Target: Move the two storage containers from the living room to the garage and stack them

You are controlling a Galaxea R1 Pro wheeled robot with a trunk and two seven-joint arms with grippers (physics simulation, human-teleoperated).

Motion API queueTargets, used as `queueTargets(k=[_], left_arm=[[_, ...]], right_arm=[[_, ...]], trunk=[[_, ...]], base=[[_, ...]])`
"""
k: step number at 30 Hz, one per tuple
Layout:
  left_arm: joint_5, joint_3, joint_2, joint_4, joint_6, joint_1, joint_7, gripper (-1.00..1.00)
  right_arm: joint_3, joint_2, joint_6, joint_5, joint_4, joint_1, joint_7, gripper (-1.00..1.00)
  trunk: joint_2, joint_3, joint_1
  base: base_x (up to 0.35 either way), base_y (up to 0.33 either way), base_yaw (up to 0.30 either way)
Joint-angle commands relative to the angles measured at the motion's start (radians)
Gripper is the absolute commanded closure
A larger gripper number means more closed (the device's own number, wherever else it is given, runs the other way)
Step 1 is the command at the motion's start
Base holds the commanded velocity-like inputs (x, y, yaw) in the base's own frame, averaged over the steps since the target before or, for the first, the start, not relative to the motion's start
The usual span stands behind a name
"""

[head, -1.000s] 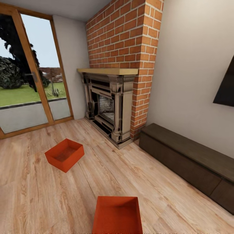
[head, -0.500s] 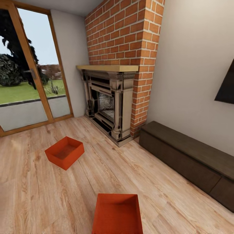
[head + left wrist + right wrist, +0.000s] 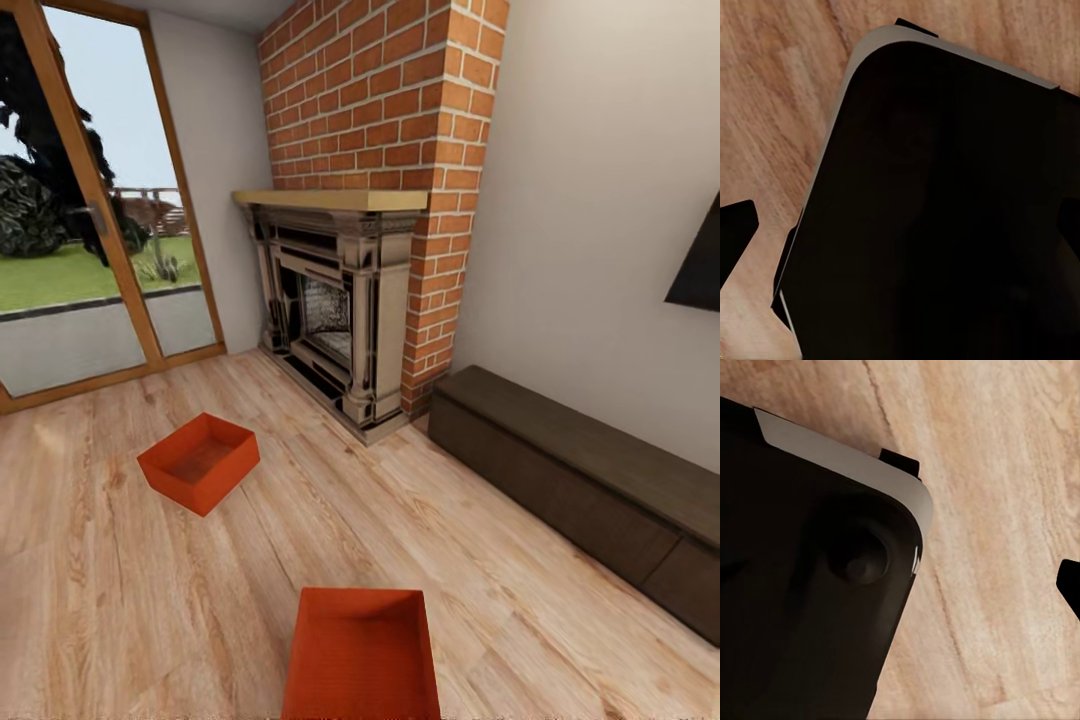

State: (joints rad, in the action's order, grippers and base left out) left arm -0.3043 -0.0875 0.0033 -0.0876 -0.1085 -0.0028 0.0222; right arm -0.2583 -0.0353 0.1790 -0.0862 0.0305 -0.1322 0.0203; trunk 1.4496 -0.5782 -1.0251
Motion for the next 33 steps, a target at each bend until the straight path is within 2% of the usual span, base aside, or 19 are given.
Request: queueTargets(k=[1,33], left_arm=[[0.001,-0.008,0.000,0.000,-0.002,0.000,0.002,-1.00],[0.001,-0.008,0.000,0.000,-0.002,0.000,0.002,-1.00]], right_arm=[[0.001,0.000,0.005,-0.009,0.003,-0.001,0.002,-1.00],[0.000,-0.003,0.000,-0.012,0.003,-0.001,0.001,-1.00]], trunk=[[0.000,-0.002,0.000],[0.000,-0.054,0.000]], base=[[0.000,0.000,0.000],[0.000,0.000,0.000]])
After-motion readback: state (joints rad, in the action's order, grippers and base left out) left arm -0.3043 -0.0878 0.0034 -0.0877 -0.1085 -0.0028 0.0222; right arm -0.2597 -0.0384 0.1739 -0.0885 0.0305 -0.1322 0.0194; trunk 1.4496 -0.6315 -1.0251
